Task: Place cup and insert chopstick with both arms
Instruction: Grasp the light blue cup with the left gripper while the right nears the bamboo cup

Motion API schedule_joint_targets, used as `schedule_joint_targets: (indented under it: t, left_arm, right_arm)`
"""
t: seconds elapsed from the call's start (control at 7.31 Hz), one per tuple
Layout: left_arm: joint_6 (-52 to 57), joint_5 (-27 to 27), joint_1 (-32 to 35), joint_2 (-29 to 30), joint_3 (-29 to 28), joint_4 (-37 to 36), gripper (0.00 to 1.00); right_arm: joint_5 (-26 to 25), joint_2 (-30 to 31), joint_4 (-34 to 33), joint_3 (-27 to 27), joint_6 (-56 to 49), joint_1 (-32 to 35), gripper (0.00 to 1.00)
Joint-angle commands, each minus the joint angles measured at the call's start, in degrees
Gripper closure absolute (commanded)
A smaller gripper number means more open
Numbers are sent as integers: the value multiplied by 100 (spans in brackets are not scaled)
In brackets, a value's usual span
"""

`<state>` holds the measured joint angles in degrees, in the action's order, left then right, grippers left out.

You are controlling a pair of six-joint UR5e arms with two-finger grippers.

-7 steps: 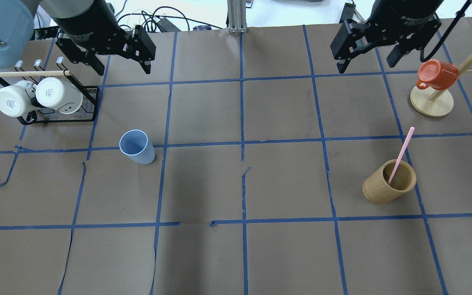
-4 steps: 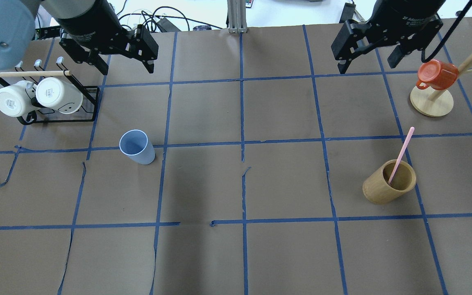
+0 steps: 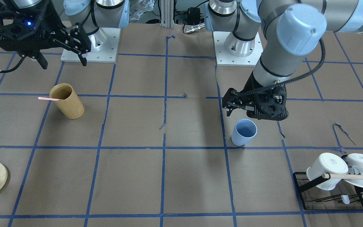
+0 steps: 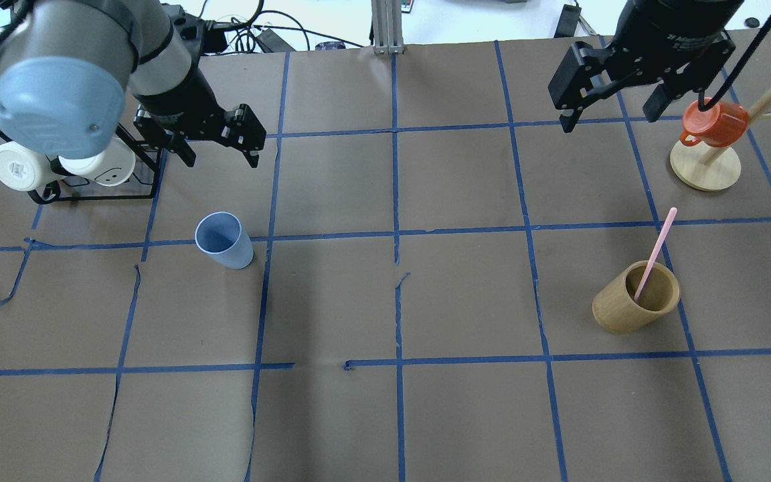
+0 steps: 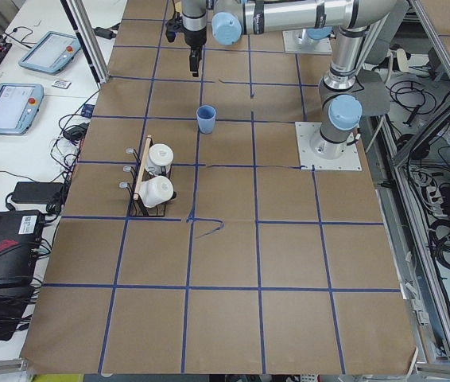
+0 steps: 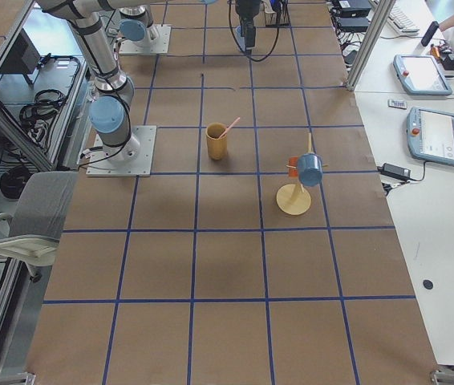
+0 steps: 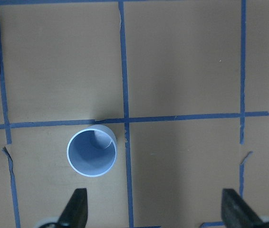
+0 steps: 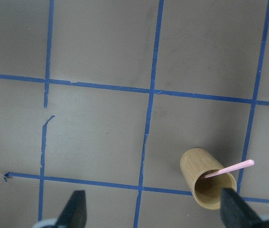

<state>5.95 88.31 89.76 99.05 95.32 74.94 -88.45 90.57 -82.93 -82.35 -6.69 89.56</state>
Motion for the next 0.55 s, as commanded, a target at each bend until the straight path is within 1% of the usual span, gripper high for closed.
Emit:
schedule_joint_targets:
  t: [0.0, 0.14, 0.27, 0.41]
  left_arm:
    - [380, 20, -134, 298, 1273, -1512, 0]
    - [363, 150, -195, 316, 1409, -1465, 0]
    - [337, 265, -213, 429, 1445, -1456, 0]
    - [267, 240, -205, 561, 1454, -1517, 15]
  right_arm:
    - [-92, -48, 14, -9, 36, -79, 0]
    - [-224, -57, 66, -61, 36, -358, 0]
    - [-129, -110, 58, -566, -16, -813, 0]
    - [-224, -23, 32, -884, -17, -974, 0]
